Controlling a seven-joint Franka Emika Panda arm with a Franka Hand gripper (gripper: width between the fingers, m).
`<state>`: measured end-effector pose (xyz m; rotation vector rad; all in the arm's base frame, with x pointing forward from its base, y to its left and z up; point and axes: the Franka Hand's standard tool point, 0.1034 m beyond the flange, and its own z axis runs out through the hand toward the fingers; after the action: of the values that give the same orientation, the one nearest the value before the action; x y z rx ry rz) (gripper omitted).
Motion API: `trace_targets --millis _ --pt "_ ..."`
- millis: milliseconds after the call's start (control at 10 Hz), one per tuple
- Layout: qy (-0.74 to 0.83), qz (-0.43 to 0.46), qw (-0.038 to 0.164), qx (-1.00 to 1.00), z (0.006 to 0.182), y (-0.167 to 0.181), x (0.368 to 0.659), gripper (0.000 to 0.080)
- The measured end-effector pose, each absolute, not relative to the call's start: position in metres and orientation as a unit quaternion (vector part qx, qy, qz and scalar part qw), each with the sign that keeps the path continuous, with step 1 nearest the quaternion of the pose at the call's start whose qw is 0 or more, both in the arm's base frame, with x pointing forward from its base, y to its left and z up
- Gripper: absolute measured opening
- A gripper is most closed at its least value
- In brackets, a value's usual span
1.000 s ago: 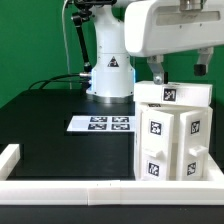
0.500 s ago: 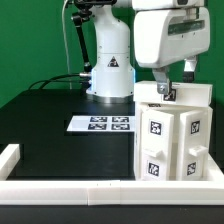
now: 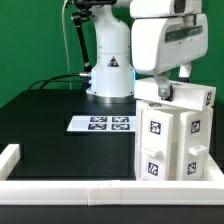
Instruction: Assemble cabinet
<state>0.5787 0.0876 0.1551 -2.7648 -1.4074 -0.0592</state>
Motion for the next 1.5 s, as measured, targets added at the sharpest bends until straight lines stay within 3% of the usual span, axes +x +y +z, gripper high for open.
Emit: trace_targets --millis 300,600,1500 --pt "-0.398 -0.019 0.023 -0.917 0.1559 0.0865 0.5787 0.0556" --pt "-0.235 -0.030 0.045 -0.970 0.1538 0.0795 0.5727 0.0556" --pt "0.047 -0.029 0.060 -0.997 0.1539 0.0808 0.5760 0.0557"
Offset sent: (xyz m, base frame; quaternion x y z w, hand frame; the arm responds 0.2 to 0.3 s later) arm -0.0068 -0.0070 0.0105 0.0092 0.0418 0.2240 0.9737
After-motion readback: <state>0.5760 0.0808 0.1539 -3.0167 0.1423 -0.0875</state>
